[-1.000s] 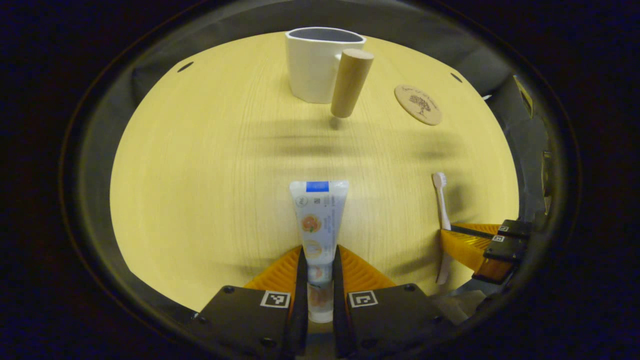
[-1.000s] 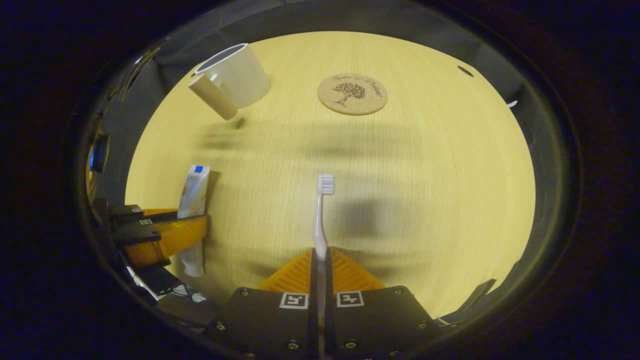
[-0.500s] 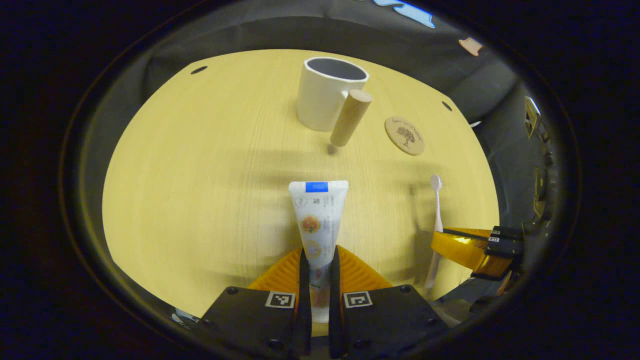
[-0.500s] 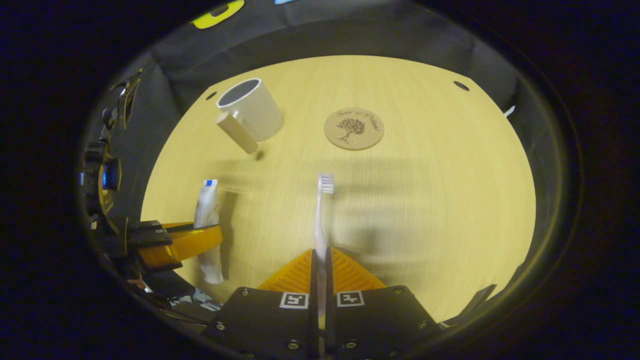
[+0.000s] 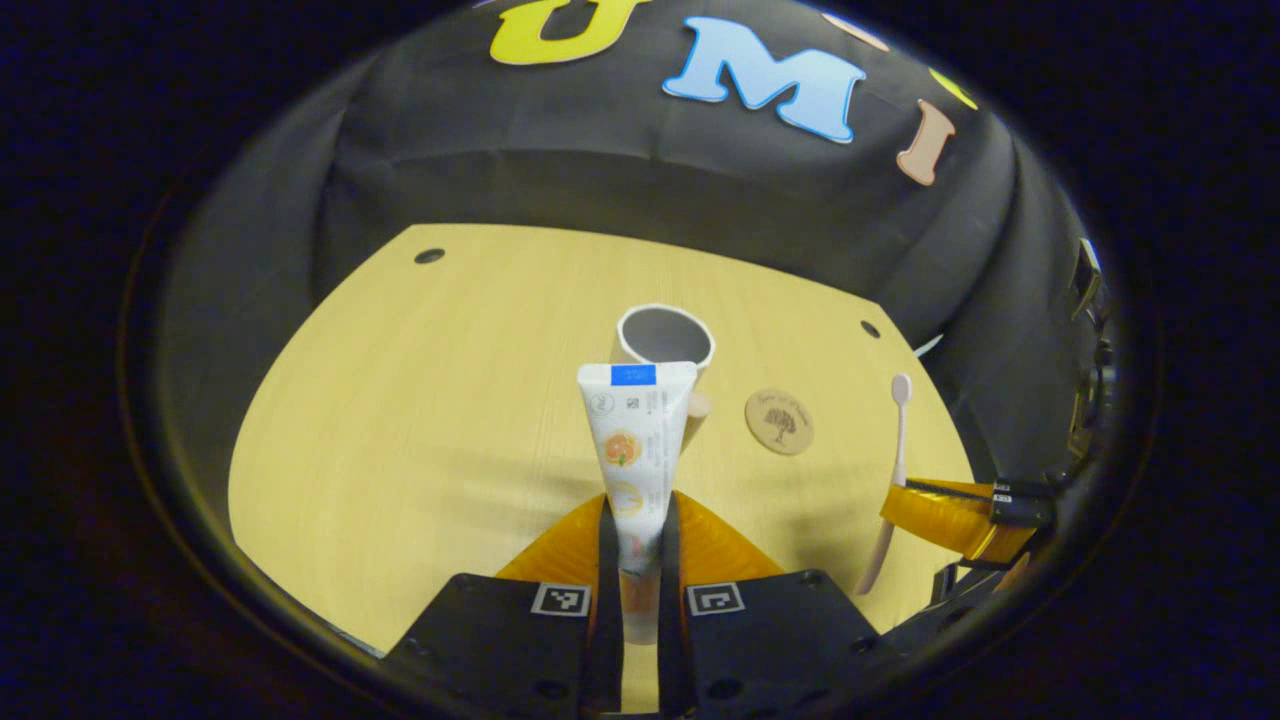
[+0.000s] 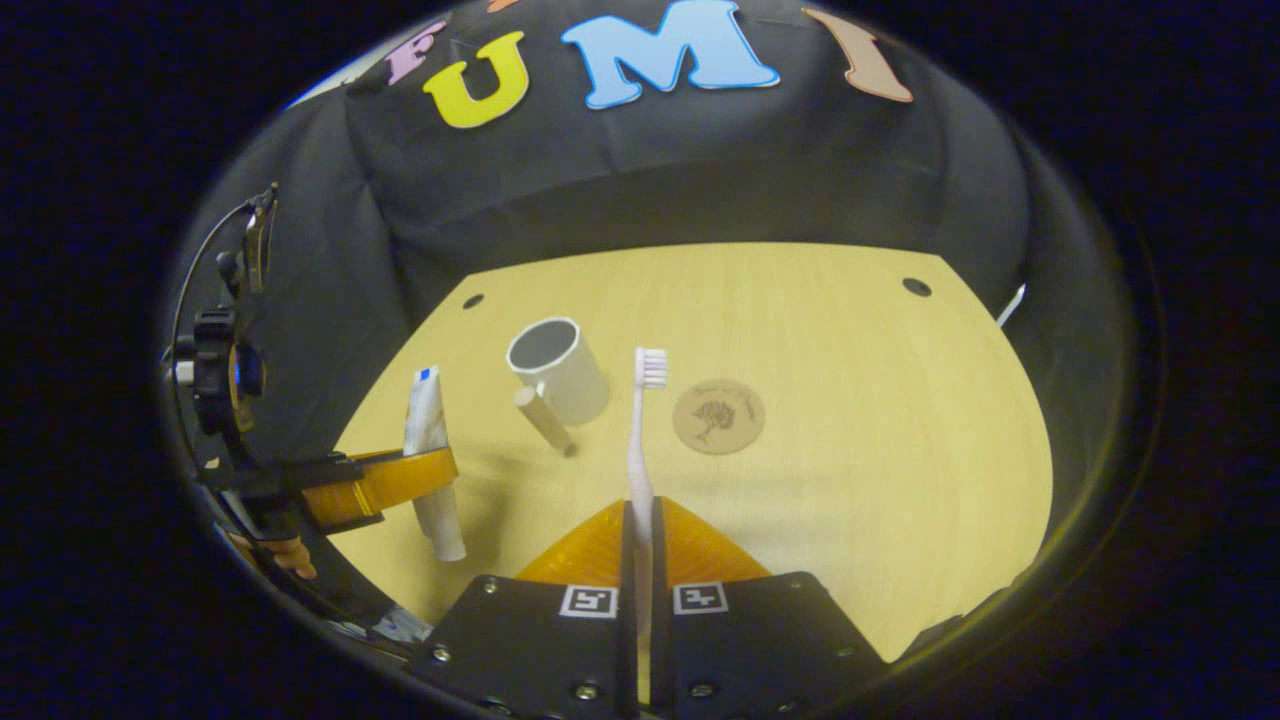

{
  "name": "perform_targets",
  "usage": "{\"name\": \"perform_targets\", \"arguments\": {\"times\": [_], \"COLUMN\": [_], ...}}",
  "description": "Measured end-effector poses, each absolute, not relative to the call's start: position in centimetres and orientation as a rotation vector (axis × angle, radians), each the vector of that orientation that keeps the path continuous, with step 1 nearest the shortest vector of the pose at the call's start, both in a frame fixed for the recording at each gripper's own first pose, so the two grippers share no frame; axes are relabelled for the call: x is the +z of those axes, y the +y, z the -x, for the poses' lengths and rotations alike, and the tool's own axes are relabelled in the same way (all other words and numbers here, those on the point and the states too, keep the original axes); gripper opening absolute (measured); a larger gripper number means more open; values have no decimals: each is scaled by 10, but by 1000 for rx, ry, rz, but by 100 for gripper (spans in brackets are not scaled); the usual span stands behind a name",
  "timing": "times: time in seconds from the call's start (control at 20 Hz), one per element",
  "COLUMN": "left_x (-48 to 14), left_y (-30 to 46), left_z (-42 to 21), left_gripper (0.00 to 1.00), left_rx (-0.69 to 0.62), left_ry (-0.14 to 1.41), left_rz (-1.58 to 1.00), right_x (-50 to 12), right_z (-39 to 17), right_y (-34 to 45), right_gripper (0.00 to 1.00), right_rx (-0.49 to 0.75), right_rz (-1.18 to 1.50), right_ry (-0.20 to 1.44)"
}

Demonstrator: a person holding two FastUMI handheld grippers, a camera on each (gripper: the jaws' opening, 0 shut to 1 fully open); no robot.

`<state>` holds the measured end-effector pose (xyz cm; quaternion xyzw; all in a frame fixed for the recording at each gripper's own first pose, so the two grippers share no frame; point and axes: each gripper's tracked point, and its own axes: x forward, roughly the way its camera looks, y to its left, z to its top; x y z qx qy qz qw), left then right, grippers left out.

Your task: Put the toothbrush and toothpaste on the desktop into the cup, then pick up the cup and place it on the coaster on the desktop.

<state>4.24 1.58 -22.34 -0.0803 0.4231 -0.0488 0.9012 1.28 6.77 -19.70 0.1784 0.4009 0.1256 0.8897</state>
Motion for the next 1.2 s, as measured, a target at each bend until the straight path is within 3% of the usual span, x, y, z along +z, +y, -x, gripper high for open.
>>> {"name": "perform_targets", "arguments": {"times": [0.3,0.7,0.95,1.2], "left_x": [-164,-120,-127,-167], "left_y": [25,27,14,-6], "left_z": [-107,-176,-206,-235], "left_gripper": [21,20,20,19], "left_rx": [-80,-86,-111,-149], "left_ry": [607,359,307,360], "left_rz": [216,289,271,205], "right_x": [-148,-117,-117,-122], "right_z": [-43,-66,-75,-84], "right_y": [61,62,61,58], "right_gripper": [6,6,6,6], "right_rx": [276,294,286,262], "right_rz": [-414,-432,-447,-431], "right_ry": [642,494,493,500]}}
